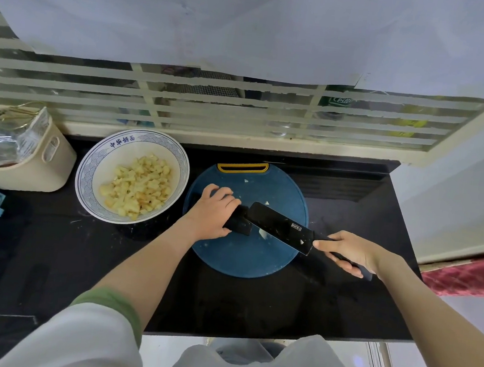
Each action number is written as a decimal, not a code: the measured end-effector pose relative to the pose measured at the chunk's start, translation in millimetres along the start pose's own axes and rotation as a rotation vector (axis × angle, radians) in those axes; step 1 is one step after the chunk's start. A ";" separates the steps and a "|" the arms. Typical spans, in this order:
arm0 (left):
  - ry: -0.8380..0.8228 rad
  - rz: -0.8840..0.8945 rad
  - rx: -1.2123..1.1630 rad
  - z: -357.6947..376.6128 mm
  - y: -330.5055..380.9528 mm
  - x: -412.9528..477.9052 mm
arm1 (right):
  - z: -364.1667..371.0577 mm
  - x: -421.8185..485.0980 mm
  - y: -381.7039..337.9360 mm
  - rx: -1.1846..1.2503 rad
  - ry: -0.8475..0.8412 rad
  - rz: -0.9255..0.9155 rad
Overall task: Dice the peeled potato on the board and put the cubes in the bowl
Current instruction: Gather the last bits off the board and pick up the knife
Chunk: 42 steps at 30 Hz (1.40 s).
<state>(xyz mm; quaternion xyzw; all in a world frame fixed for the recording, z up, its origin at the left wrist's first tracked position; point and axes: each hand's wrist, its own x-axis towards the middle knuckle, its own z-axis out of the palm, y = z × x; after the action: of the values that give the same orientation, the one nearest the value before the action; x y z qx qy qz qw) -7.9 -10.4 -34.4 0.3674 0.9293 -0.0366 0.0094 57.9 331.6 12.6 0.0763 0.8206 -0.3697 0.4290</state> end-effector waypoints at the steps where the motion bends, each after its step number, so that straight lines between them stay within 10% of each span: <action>1: 0.018 0.012 0.010 0.2 0.0 0.3 | -0.4 -0.4 1.0 0.002 -0.005 0.004; 17: 0.088 -0.066 -0.082 1.3 5.7 7.3 | -4.8 -8.0 16.0 0.035 0.040 0.042; 42: 0.117 0.324 0.132 -36.1 47.4 36.6 | -3.2 -2.4 -18.1 0.067 -0.053 0.050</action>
<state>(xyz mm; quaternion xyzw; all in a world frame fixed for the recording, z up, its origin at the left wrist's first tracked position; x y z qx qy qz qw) -1.8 51.7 -2.9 0.5136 0.8525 -0.0739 -0.0632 49.3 321.4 25.3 0.1012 0.7940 -0.3879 0.4570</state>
